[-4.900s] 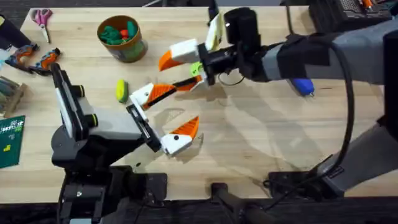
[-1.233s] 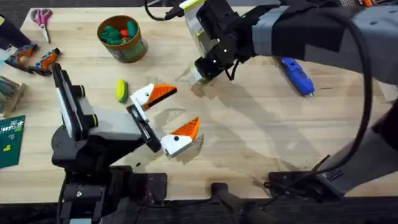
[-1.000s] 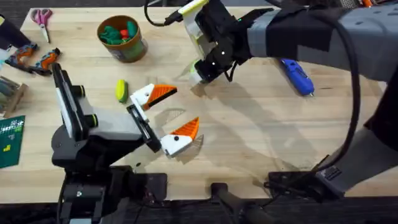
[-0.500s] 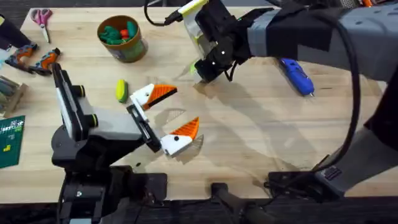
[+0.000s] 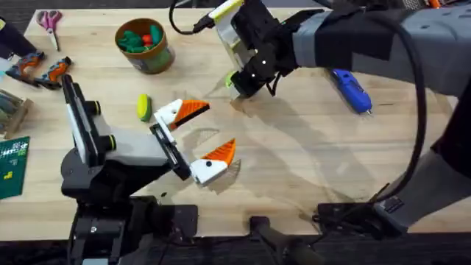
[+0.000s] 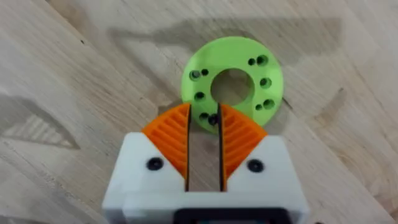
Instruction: Pick up the gripper from the table and insert it into the empty holder that is missing its gripper. Then pick up a screw, insert it into the mounting hole, and use the screwdriver to tighten it. Finally, clean up the table by picking up the vegetable and placing it into the bucket.
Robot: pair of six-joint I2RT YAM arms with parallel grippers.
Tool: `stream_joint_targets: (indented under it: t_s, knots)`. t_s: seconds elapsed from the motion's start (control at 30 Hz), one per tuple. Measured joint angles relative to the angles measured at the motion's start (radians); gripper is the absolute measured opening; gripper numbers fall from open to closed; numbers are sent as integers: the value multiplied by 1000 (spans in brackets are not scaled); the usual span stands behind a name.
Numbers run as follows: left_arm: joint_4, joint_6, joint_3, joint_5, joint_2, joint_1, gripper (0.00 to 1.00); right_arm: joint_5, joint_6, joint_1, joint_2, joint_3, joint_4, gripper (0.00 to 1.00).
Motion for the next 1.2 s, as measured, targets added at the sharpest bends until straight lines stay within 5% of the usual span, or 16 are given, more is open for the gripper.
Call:
stream_joint_targets:
  t_s: [0.23, 0.83, 1.2]
  knots:
    - [0, 0, 0, 0, 0, 0, 986, 7, -19, 0, 0, 1, -1, 13]
    - [0, 0, 0, 0, 0, 0, 986, 4, -25, 0, 0, 13, -36, 7]
    - [0, 0, 0, 0, 0, 0, 986, -4, -25, 0, -62, 161, -211, 7]
